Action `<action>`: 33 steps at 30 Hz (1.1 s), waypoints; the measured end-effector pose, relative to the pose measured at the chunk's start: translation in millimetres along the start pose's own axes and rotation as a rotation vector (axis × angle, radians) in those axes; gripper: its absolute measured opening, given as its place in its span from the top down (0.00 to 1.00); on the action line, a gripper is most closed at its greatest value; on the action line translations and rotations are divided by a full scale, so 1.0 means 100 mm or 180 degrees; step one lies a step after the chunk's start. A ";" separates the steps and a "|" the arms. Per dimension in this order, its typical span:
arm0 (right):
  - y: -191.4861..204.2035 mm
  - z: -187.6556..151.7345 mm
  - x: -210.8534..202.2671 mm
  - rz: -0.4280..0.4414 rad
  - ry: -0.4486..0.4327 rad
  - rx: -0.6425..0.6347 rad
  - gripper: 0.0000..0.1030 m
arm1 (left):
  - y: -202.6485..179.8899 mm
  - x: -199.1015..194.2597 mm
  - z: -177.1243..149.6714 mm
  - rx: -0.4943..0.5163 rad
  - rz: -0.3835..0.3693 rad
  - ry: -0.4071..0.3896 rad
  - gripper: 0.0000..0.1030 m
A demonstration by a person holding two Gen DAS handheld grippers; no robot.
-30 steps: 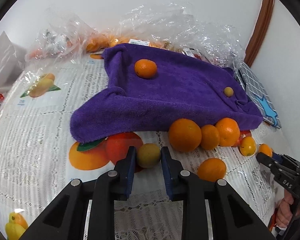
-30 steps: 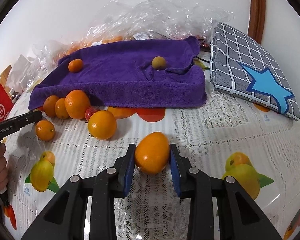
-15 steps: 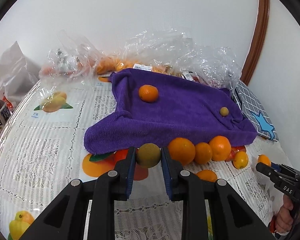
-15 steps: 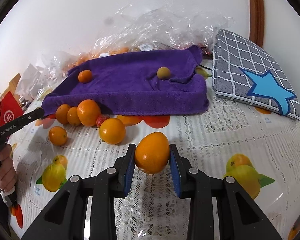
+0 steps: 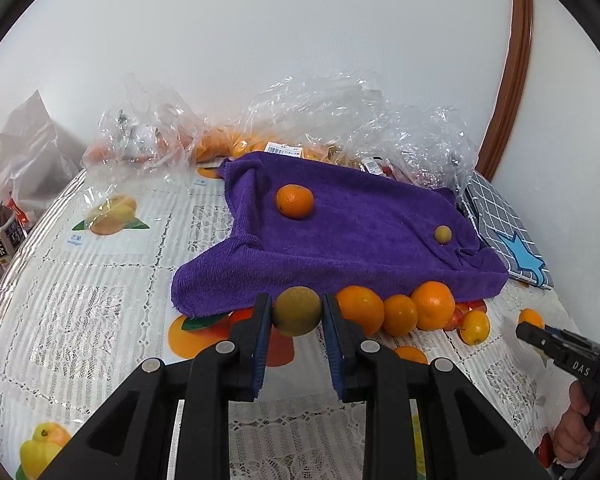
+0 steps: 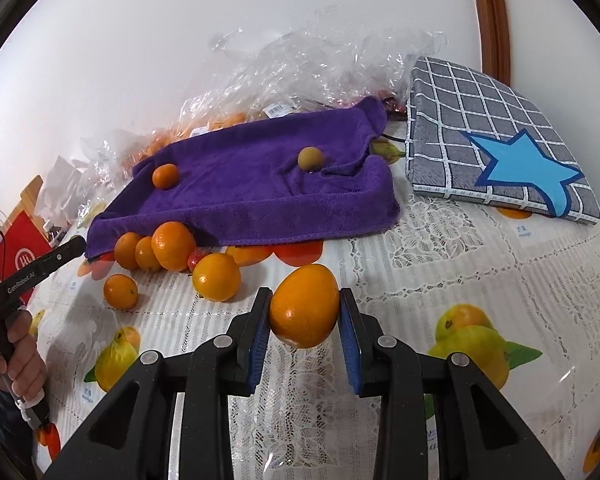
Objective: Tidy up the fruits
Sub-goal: 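Lift both held fruits and carry them over the purple towel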
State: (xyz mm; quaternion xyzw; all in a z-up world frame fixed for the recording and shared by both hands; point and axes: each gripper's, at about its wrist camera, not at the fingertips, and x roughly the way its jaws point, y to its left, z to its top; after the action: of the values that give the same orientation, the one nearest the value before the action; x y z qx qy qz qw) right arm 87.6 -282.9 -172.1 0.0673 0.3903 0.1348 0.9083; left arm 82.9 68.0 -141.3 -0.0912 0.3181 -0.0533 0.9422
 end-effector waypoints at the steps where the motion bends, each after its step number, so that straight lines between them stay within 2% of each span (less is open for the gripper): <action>1: 0.01 0.02 -0.01 0.0002 -0.0007 -0.0008 0.68 | 0.00 0.00 0.00 0.0002 -0.0005 0.0002 0.77; 6: 0.11 0.24 -0.12 0.0126 -0.0166 -0.0046 0.68 | 0.02 -0.01 0.01 -0.0032 -0.0016 -0.0013 0.77; 14: 0.24 0.62 -0.20 0.0169 -0.0451 -0.0134 0.68 | 0.14 -0.05 0.06 -0.0182 0.0008 -0.0070 0.77; 19: 0.30 0.77 -0.23 0.0176 -0.0548 -0.0280 0.68 | 0.25 -0.09 0.22 -0.0379 -0.0021 -0.0102 0.77; 23: 0.32 0.94 -0.17 0.0160 -0.0611 -0.0341 0.68 | 0.19 -0.10 0.48 -0.0335 0.0040 -0.0225 0.77; 28: 0.32 1.15 -0.01 0.0213 -0.0648 -0.0317 0.68 | 0.06 0.08 0.76 -0.0336 0.0042 -0.0262 0.77; 33: 0.32 1.28 0.28 0.0232 -0.0532 -0.0291 0.68 | -0.02 0.44 0.81 -0.0513 -0.0024 -0.0165 0.77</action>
State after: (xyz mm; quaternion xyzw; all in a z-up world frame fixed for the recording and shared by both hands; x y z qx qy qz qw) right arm 193.1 -246.3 -96.6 0.0510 0.3039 0.1794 0.9343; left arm 167.0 70.7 -103.1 -0.1692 0.2965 -0.0287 0.9395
